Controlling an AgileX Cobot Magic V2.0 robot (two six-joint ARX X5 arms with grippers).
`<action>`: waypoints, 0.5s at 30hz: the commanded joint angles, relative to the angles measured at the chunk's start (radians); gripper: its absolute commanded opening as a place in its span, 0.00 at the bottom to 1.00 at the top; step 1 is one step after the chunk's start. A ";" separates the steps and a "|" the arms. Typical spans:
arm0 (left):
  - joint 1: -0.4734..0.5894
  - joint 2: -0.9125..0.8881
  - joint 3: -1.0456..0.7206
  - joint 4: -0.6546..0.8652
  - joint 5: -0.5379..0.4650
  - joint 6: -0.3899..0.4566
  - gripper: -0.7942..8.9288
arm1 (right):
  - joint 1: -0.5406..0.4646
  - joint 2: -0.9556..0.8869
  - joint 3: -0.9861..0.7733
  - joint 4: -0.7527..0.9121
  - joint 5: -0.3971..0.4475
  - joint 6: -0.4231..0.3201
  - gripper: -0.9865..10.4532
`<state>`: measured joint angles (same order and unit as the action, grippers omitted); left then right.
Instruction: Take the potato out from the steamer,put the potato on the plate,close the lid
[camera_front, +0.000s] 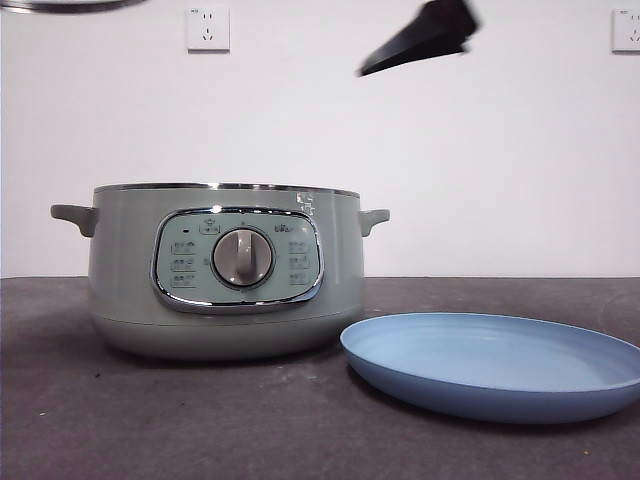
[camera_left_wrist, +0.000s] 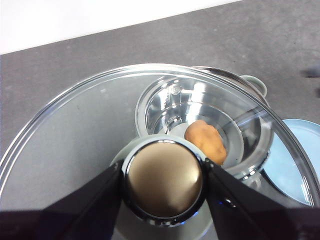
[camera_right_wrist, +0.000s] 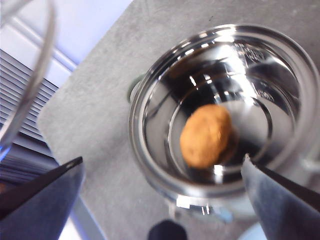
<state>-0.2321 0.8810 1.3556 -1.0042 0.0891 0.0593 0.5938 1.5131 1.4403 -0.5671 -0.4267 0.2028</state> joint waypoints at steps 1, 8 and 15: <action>0.005 -0.044 0.010 0.014 -0.016 -0.003 0.07 | 0.041 0.110 0.094 -0.008 0.045 0.006 0.63; 0.004 -0.105 0.009 -0.031 -0.025 -0.004 0.07 | 0.117 0.333 0.278 -0.018 0.169 0.005 0.63; 0.004 -0.118 0.009 -0.061 -0.035 -0.003 0.07 | 0.149 0.464 0.324 -0.017 0.291 -0.013 0.63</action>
<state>-0.2317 0.7742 1.3556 -1.1034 0.0551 0.0593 0.7406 1.9667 1.7615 -0.5861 -0.1410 0.1982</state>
